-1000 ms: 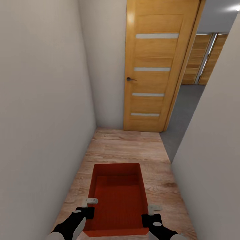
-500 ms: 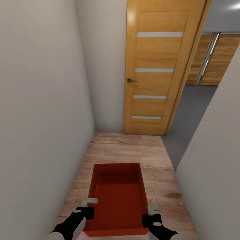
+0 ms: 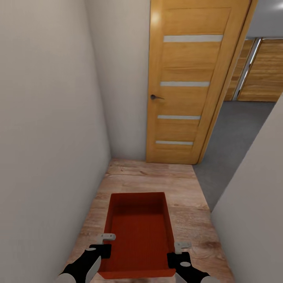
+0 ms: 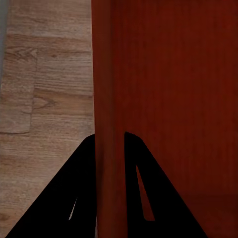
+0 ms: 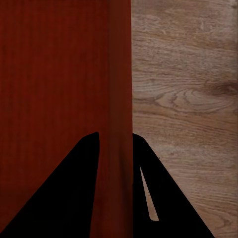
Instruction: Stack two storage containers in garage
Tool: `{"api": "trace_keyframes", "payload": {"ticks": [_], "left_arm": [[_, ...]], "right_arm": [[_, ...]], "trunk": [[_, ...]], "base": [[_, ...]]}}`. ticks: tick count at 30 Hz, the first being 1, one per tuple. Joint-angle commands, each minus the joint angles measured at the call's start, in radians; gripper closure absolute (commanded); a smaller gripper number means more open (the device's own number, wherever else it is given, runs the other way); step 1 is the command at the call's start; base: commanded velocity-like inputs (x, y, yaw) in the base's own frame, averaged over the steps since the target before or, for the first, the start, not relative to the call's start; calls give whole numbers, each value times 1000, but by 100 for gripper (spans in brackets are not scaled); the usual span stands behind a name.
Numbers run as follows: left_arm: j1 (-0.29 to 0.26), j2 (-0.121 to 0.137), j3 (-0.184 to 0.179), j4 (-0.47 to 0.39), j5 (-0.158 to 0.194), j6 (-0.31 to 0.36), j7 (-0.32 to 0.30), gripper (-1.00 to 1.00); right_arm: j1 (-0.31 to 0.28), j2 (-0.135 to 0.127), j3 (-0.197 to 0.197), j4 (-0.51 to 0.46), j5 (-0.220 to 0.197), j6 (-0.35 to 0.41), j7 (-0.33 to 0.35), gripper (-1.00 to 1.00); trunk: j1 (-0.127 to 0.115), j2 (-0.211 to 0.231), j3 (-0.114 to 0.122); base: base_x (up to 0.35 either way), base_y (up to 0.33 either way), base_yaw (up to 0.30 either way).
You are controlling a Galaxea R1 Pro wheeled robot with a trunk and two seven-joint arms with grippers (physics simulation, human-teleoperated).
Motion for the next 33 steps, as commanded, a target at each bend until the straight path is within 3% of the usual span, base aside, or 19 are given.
{"api": "trace_keyframes", "payload": {"ticks": [1,20,33], "left_arm": [[0,13,7,2,-4,7,9,100],[0,13,4,0,-8,5,8,100],[0,13,4,-7,-8,4,7,100]], "right_arm": [[-1,-28,2,1,-3,-26,-11,100],[-1,-28,2,1,-3,-26,-11,100],[-1,-28,2,1,-3,-26,-11,100]], "trunk": [[1,0,-1],[1,0,-1],[1,0,-1]], "base": [[325,0,0],[325,0,0],[28,0,0]]}}
